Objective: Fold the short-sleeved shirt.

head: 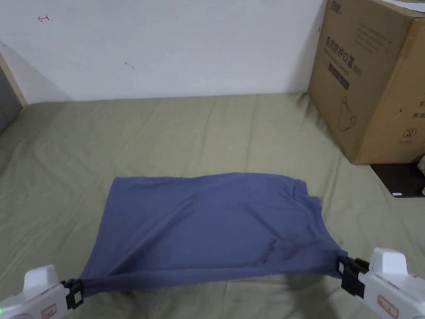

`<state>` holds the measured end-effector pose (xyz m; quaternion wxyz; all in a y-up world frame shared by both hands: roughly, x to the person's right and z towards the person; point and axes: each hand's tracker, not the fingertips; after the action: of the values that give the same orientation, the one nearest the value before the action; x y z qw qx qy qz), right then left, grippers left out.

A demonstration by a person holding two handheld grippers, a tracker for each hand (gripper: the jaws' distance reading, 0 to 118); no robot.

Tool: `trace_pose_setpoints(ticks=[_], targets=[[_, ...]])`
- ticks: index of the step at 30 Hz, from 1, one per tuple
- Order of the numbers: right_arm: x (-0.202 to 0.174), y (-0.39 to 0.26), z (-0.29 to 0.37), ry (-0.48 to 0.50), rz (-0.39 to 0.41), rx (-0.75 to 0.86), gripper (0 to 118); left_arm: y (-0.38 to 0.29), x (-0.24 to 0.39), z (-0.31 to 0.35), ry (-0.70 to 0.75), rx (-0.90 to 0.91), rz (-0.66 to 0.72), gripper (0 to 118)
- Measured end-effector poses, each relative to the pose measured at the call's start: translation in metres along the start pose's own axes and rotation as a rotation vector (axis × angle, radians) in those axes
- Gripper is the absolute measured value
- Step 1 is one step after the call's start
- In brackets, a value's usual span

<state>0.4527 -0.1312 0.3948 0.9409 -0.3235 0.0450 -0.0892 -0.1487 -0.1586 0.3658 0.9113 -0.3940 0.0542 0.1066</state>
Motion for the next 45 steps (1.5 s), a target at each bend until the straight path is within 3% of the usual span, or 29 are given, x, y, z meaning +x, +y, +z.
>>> trace_pose_setpoints(ticks=[5,14,17,18,19,21,22,23,24,29,32,34,35,36,38,39,40,45], targets=[[0.018,-0.047,0.009,-0.03,-0.059,-0.076,1,-0.038,-0.013,0.013,0.032,-0.039,-0.015,0],[0.01,-0.088,-0.019,-0.131,-0.114,-0.27,2,-0.07,-0.013,-0.001,0.078,-0.118,-0.018,1],[0.0,-0.08,-0.015,-0.159,-0.121,-0.265,26,-0.066,-0.007,0.002,0.092,-0.112,-0.004,14],[-0.002,-0.077,-0.013,-0.179,-0.123,-0.268,26,-0.063,-0.007,0.006,0.088,-0.115,0.004,14],[-0.006,-0.07,-0.009,-0.206,-0.111,-0.257,48,-0.058,-0.004,0.009,0.091,-0.118,0.017,24],[-0.013,-0.053,0.001,-0.207,-0.079,-0.189,91,-0.047,0.004,0.023,0.084,-0.095,0.037,64],[-0.019,-0.042,0.009,-0.205,-0.059,-0.141,102,-0.04,0.009,0.031,0.062,-0.047,0.047,92],[-0.024,-0.03,0.015,-0.196,-0.039,-0.092,102,-0.032,0.014,0.039,0.041,0.008,0.055,107],[-0.031,-0.015,0.023,-0.189,-0.018,-0.033,102,-0.022,0.02,0.049,0.019,0.076,0.059,113],[-0.068,0.042,0.063,-0.174,0.066,0.223,102,0.021,0.061,0.098,-0.038,0.353,-0.006,113],[-0.086,0.06,0.079,-0.174,0.115,0.346,101,0.028,0.085,0.118,0.016,0.544,-0.081,112],[-0.096,0.065,0.086,-0.194,0.142,0.408,92,0.03,0.097,0.125,0.059,0.604,-0.12,107],[-0.1,0.066,0.088,-0.205,0.156,0.431,83,0.03,0.101,0.127,0.072,0.62,-0.137,99],[-0.104,0.067,0.091,-0.22,0.172,0.448,69,0.03,0.104,0.128,0.06,0.634,-0.152,83],[-0.108,0.066,0.092,-0.231,0.193,0.464,16,0.029,0.109,0.13,0.042,0.631,-0.159,25],[-0.109,0.066,0.092,-0.228,0.193,0.463,0,0.029,0.109,0.128,0.02,0.622,-0.168,5],[-0.109,0.065,0.093,-0.224,0.188,0.464,0,0.029,0.108,0.127,-0.006,0.613,-0.167,0],[-0.105,0.06,0.094,-0.23,0.185,0.468,0,0.017,0.104,0.122,0.003,0.552,-0.198,0]])
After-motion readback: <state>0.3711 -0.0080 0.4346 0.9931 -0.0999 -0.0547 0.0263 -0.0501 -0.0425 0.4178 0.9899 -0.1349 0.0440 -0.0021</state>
